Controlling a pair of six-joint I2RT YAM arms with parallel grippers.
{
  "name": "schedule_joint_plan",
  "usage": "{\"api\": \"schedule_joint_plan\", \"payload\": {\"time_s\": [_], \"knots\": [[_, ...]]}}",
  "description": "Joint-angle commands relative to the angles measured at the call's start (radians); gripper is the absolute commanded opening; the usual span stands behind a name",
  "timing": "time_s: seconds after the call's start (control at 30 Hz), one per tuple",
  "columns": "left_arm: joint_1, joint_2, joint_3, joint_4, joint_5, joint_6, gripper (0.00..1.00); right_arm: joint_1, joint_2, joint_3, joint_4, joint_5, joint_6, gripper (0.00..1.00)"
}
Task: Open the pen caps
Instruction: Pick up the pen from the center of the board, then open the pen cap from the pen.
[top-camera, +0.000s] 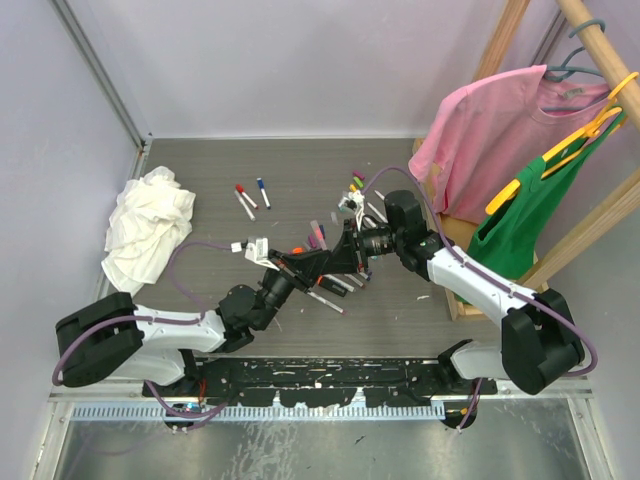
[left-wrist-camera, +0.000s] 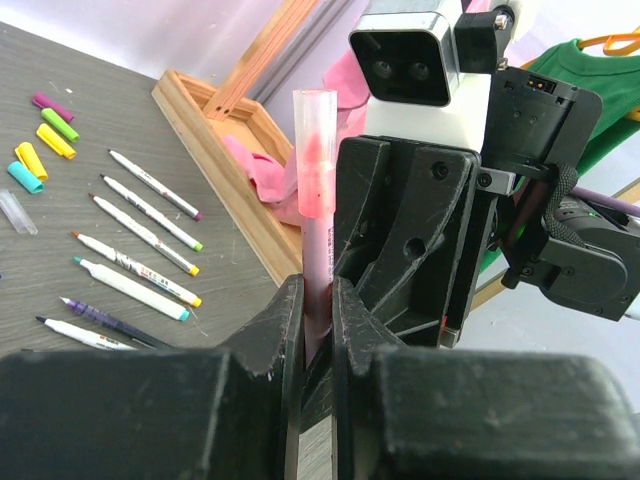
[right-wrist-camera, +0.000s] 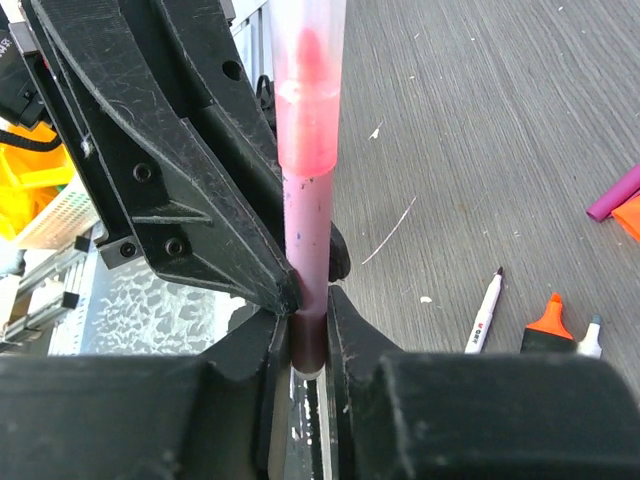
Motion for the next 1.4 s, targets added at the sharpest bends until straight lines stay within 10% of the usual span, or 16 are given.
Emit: {"api": "schedule_joint_plan", "payload": {"time_s": [0.0,0.7,0.93,1.13,1.37], "knots": [[-0.005,-0.001,0.032,0.038,-0.012,0.046,0.00,0.002,-0.013,0.044,0.038,-0.009,0.007,0.13],[0.028,-0.164,-0.036,-0.029,-0.034,-0.011,0.66,-0.001,0.033,0.125,-0.160,-0.083,-0.144,0.01],[0.184,-0.319,-0.085,-0.133,0.211,-0.115,0.83,0.000,0.034,0.152,-0.260,-0.123,-0.259,0.01],[0.361,-0.429,0.001,-0.376,0.493,-0.217,0.87,0.000,0.049,0.171,-0.311,-0.132,-0.305,0.01],[0.372,-0.428,0.120,-0.653,0.452,-0.305,0.72,0.000,0.050,0.175,-0.333,-0.072,-0.329,0.01]]}}
